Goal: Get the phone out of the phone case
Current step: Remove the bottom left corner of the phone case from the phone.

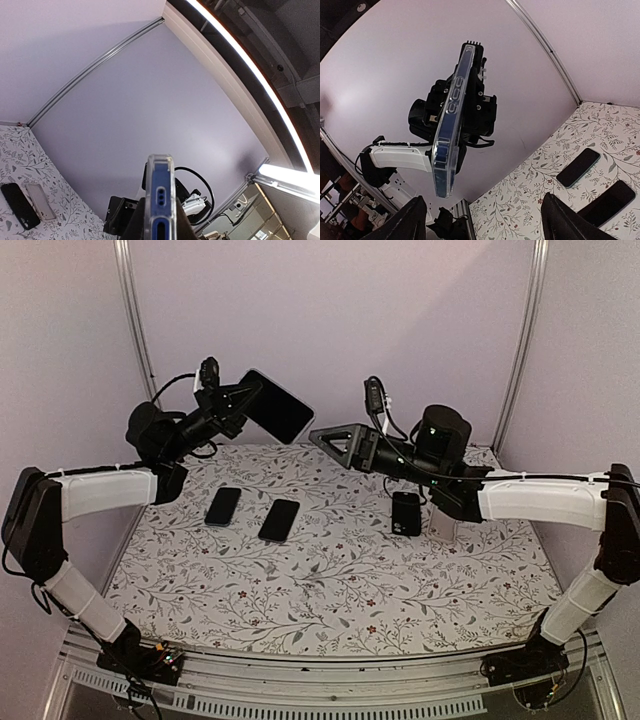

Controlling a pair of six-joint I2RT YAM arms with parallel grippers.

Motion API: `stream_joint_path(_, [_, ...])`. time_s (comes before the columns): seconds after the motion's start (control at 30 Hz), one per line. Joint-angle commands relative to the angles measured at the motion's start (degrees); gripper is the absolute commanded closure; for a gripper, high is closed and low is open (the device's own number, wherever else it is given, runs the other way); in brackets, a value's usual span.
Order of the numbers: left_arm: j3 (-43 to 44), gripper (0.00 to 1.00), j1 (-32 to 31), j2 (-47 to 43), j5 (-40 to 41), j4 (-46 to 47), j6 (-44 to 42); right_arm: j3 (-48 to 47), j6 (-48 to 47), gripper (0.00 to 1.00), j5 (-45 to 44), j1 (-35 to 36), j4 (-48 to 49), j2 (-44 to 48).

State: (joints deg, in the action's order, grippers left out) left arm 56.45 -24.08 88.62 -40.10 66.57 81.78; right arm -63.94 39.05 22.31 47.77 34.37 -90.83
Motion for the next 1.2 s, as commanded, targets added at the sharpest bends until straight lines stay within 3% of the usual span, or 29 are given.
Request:
stream_joint_path(0.0, [2.9, 1.0, -1.2, 0.1, 2.9, 2.2, 0.2, -4.8, -2.0, 0.21, 4.3, 0.9, 2.1, -3.9])
stream_joint_path(0.6, [3.3, 1.0, -2.5, 1.0, 5.7, 2.9, 2.2, -14.8, -3.2, 0.61, 10.9, 2.2, 2.0, -12.2])
stream_joint_path(0.7, [3.2, 1.0, -2.6, 1.4, 5.8, 3.8, 3.8, -15.5, -3.3, 0.7, 11.9, 2.2, 1.9, -12.4])
stream_joint_path(0.9, [2.9, 1.0, -2.7, 2.5, 6.2, 5.2, 9.0, -15.9, -4.7, 0.99, 12.5, 2.2, 1.8, -12.7])
stream_joint_path(1.17, [3.7, 1.0, -3.2, 4.0, 4.3, 5.4, 18.7, -15.9, -12.9, 1.0, 13.4, 2.2, 1.6, -11.6])
